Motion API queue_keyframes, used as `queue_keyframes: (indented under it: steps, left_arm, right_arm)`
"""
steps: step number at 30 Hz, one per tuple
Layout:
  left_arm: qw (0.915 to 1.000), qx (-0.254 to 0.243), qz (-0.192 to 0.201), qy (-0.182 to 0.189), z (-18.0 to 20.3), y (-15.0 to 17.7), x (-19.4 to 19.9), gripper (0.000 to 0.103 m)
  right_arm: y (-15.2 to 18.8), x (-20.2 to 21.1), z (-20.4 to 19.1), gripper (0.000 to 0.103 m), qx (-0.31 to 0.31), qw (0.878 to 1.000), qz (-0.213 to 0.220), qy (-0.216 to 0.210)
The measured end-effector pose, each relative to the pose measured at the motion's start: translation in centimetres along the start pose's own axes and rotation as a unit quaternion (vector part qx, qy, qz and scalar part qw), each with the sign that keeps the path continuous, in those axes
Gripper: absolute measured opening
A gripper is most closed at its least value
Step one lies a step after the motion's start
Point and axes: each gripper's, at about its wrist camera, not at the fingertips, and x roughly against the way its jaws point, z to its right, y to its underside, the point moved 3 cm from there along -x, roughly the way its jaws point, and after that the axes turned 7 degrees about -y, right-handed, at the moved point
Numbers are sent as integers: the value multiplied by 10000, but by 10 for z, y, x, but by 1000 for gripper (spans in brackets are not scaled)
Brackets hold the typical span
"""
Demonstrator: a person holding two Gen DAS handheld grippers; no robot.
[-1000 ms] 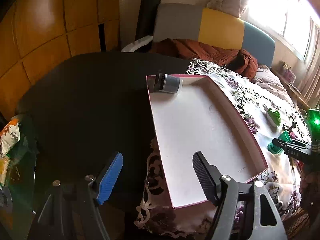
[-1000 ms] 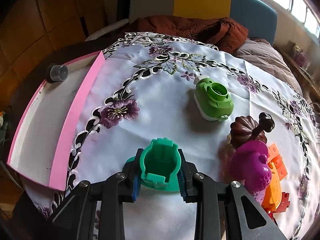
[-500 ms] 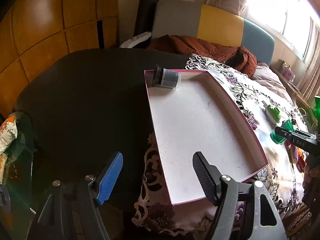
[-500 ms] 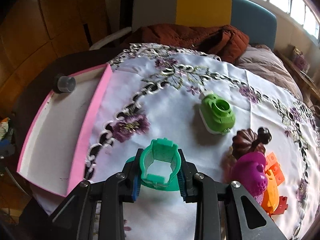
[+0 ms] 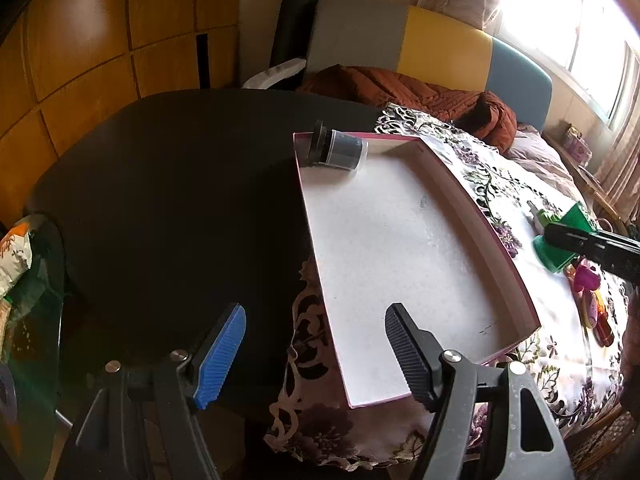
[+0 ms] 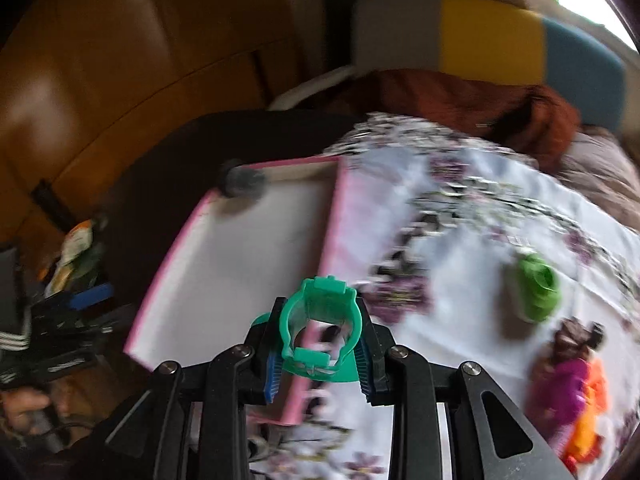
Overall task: Organize rigid objects
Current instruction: 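Lower the teal piece into the tray and open the right gripper, then move the left gripper to the green plug-shaped piece while the right returns to the toys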
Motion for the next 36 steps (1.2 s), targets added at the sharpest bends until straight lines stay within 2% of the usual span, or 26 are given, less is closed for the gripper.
queue_keyframes:
  steps: [5, 7, 12, 15, 19, 21, 22, 23, 30, 36]
  left_arm:
    - [9999, 155, -8, -38, -10, -2, -2, 74]
    - [9997, 240, -2, -66, -16, -3, -3, 74]
    - [9991, 403, -19, -147, -29, -3, -7, 74]
    - [9988, 458, -42, -167, -34, -3, -9, 74]
    - [9987, 478, -72, -163, -35, -3, -12, 74]
    - [9988, 463, -85, -155, -35, -3, -13, 74]
    - [9988, 461, -95, -155, -35, -3, -14, 74]
    - [9987, 467, -108, -160, -35, -3, -14, 74]
    - [9985, 514, -68, -179, -37, -7, -14, 74]
    - [9990, 436, 4, -114, -29, -9, -7, 74]
  right_arm:
    - [-12, -38, -44, 30, 274, 9959, -474, -714]
    - [-15, -55, -58, 30, 378, 9933, -684, -847]
    - [-33, -108, -79, 30, 423, 9914, -988, -743]
    - [-47, -132, -84, 30, 269, 9939, -923, -544]
    - [-64, -152, -83, 31, -18, 9956, -750, -570]
    - [-70, -155, -85, 40, -87, 9960, -631, -621]
    - [-73, -154, -85, 53, -126, 9964, -550, -636]
    - [-74, -151, -85, 61, -150, 9969, -463, -620]
    - [-66, -111, -80, 71, -106, 9985, 46, -530]
    - [-46, -81, -72, 78, 38, 9993, 276, -239]
